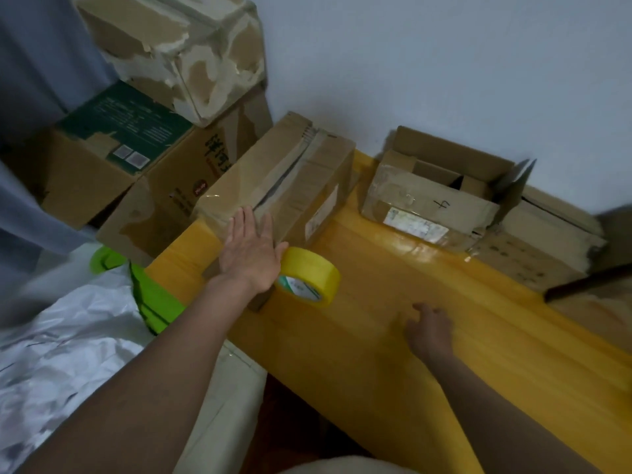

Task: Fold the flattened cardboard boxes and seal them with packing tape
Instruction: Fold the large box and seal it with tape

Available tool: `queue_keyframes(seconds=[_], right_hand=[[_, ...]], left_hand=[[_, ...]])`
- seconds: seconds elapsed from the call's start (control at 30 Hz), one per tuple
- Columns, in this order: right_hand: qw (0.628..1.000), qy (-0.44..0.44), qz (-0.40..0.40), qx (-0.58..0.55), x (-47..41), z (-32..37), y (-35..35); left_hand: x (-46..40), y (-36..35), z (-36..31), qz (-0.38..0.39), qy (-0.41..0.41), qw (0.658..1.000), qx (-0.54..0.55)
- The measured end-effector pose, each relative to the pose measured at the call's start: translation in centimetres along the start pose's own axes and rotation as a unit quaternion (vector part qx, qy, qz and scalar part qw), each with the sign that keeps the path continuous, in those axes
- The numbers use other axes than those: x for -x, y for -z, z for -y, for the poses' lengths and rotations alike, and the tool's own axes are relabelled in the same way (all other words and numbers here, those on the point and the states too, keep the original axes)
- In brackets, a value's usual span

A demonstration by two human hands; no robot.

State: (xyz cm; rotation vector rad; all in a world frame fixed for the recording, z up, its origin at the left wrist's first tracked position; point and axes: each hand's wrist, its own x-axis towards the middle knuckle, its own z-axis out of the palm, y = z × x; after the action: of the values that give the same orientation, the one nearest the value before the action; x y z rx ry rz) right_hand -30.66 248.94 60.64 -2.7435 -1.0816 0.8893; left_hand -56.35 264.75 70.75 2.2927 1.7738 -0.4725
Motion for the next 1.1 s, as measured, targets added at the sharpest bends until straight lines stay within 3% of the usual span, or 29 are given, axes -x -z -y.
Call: queue_keyframes(seconds=[0.13, 0.27, 0.4, 0.47, 0.53, 0.63, 0.7, 0.73, 0.8, 0.97, 1.1], right_hand=[[0.992, -0.12, -0.032, 0.022, 0.9, -3.5, -1.6], [0.974, -0.216, -0.057, -0.044, 1.0, -5.7, -3.7], [0.972, -0.206, -0.028, -0.11, 0.4, -6.4, -4.6], [0.977, -0.167, -0.014, -0.134, 0.5, -6.0, -4.2], [0.981, -0.112, 0.018, -0.159, 0.9, -5.0, -3.7], [0.98, 0.003, 0.027, -0.195, 1.8, -1.4, -1.4], [0.963, 0.115, -0.009, -0.243, 2.4, 2.0, 0.7], [0.947, 0.168, -0.024, -0.272, 2.8, 4.0, 2.0], [0.924, 0.265, -0.031, -0.273, 3.3, 7.9, 4.4], [0.881, 0.433, -0.035, -0.187, 2.9, 16.3, 7.4], [0.862, 0.494, -0.005, -0.112, 1.8, 21.3, 6.6]], left_hand=[[-0.1, -0.7, -0.2, -0.021, -0.014, 1.0, 0.009], [0.1, -1.1, -0.3, -0.047, -0.011, 0.998, 0.03], [0.6, -1.8, -0.7, -0.137, 0.007, 0.985, 0.103], [1.3, -2.3, -1.3, -0.2, 0.058, 0.963, 0.17], [1.9, -2.0, -1.9, -0.221, 0.176, 0.918, 0.278], [1.5, -1.9, -2.3, -0.094, 0.35, 0.786, 0.5], [1.1, -3.2, -2.3, -0.029, 0.359, 0.666, 0.653], [0.8, -4.3, -2.2, -0.025, 0.35, 0.623, 0.699], [1.4, -4.4, -2.5, -0.025, 0.319, 0.581, 0.748], [1.8, -4.7, -1.5, -0.045, 0.268, 0.597, 0.755], [1.3, -4.0, 1.0, -0.044, 0.232, 0.642, 0.729]])
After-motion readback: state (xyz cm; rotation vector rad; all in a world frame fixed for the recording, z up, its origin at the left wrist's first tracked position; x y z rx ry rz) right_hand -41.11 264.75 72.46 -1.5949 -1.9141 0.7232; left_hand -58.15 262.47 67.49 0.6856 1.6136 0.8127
